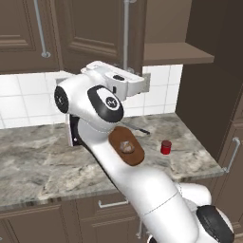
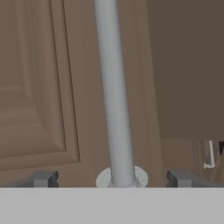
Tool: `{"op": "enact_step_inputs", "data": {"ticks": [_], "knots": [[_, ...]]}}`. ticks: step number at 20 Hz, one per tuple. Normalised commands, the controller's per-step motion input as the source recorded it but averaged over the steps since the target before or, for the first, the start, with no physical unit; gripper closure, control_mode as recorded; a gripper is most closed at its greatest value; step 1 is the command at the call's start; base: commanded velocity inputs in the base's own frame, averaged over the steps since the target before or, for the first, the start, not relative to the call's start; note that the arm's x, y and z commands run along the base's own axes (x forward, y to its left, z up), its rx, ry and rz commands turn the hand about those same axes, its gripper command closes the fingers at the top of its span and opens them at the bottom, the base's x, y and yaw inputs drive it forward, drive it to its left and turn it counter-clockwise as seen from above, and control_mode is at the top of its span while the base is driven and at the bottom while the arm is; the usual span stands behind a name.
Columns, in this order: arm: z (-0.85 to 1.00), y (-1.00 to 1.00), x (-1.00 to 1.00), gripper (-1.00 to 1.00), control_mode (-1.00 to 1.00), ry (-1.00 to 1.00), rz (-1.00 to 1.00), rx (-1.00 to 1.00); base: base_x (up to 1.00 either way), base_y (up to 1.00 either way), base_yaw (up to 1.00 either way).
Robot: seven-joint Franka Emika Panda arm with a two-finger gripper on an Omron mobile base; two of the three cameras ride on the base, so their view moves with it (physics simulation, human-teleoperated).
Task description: Pick the bread, place it on the cutting board, pick the jam, place it on the counter, and close the cabinet.
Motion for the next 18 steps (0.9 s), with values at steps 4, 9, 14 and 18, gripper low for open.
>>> {"op": "enact_step_inputs", "data": {"ticks": [4, 9, 14, 18], "knots": [[0.0, -0.25, 0.24, -1.0, -1.0, 0.0, 0.1, 0.0, 0.0, 0.0, 0.0], [0.0, -0.23, 0.28, -1.0, -1.0, 0.0, 0.1, 0.0, 0.0, 0.0, 0.0], [0.0, -0.21, 0.33, -1.0, -1.0, 0.0, 0.1, 0.0, 0.0, 0.0, 0.0], [0.0, -0.2, 0.34, -1.0, -1.0, 0.0, 0.11, 0.0, 0.0, 0.0, 0.0]]}}
